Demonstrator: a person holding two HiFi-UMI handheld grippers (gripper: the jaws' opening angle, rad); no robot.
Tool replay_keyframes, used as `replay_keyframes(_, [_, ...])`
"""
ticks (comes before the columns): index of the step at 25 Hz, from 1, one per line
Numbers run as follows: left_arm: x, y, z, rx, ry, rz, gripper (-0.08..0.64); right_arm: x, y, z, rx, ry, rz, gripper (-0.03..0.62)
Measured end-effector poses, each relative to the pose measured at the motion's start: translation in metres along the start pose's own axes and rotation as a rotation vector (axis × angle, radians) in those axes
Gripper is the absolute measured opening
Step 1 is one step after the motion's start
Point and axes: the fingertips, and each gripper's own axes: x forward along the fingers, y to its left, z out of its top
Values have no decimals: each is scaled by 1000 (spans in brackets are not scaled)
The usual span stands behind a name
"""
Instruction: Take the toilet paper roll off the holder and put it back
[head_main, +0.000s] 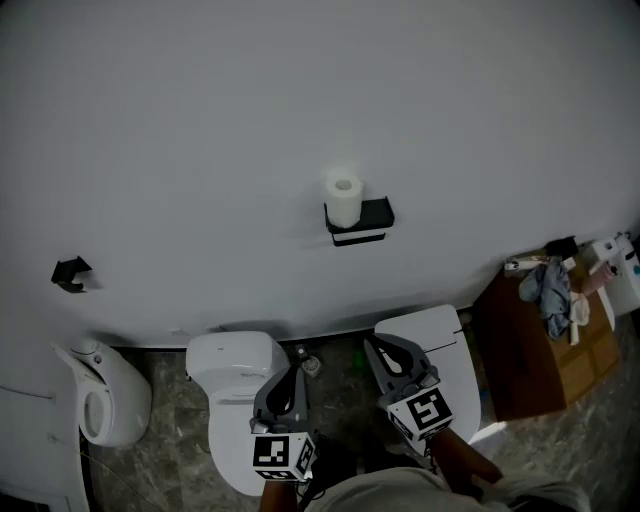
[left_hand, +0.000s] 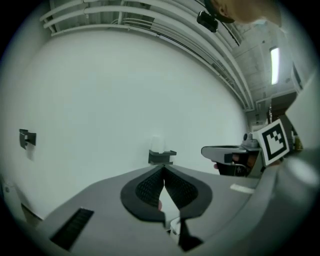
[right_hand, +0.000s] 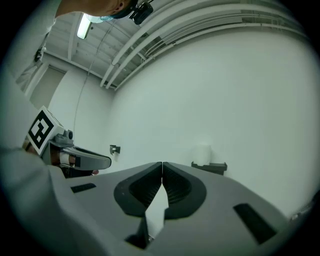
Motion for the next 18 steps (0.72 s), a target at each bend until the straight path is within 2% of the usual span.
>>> replay_keyframes(9, [51,13,22,18,-29,-256,11,27,-14,3,-1,-6,-185,5])
replay_keyframes(13, [66,15,21,1,-22,-323,11,31,-16,-10,4,43,-236,5])
replay_keyframes(18, [95,22,27,-3,-34,-367,11,48,-37,-10,-10,46,-277,5])
